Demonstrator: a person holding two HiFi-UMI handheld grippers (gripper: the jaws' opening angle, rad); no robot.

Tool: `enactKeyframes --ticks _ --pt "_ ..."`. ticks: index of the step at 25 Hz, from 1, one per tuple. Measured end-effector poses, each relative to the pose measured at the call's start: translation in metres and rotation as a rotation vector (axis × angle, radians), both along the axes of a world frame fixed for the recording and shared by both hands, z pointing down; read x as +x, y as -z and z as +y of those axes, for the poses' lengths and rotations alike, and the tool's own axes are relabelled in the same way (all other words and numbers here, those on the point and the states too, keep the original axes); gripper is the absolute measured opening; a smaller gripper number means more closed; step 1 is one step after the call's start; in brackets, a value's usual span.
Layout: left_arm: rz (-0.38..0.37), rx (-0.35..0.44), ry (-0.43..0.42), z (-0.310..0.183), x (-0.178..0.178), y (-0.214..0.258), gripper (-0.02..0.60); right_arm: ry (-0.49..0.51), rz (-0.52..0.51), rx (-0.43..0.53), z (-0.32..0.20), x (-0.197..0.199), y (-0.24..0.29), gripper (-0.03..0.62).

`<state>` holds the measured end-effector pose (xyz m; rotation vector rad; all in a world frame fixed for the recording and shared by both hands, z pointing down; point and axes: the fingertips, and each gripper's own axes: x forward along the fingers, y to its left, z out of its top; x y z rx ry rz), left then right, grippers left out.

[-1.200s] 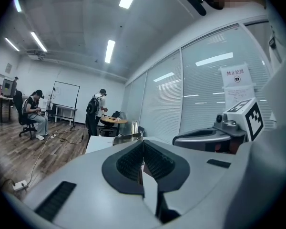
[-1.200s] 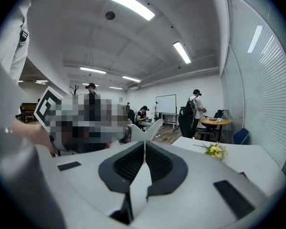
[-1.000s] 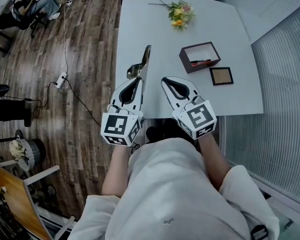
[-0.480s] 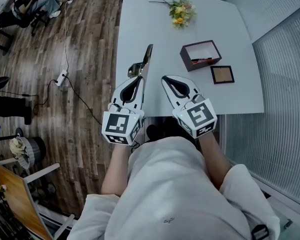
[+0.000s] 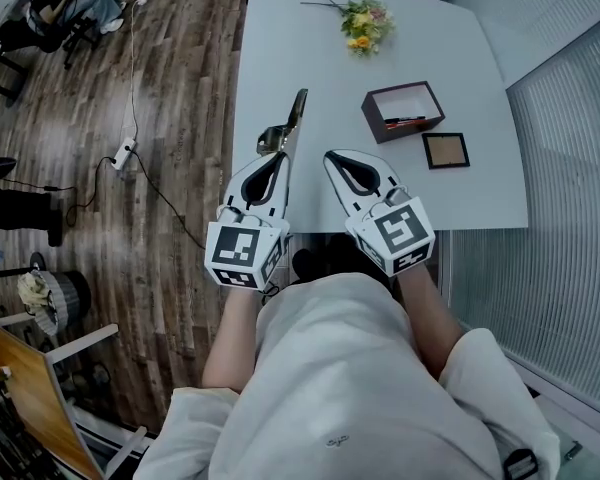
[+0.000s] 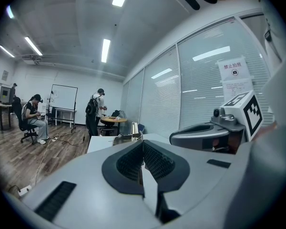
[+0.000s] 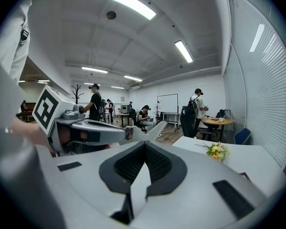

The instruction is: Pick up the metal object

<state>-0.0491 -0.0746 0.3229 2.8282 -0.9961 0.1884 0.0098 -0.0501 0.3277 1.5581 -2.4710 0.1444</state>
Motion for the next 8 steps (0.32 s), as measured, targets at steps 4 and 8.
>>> enactKeyframes --ticks 4,8 --pt "-0.001 -0.001 0.006 -0.0024 -0.0007 -0.001 0.021 0.005 0.0 0.0 -0.0015 -0.0002 -0.0017 0.006" --pt "0.0 -0.001 0.009 -0.0059 -0.0012 0.0019 0.021 0.005 0.002 -0.004 -0.0036 0.0002 -0.0002 0.006"
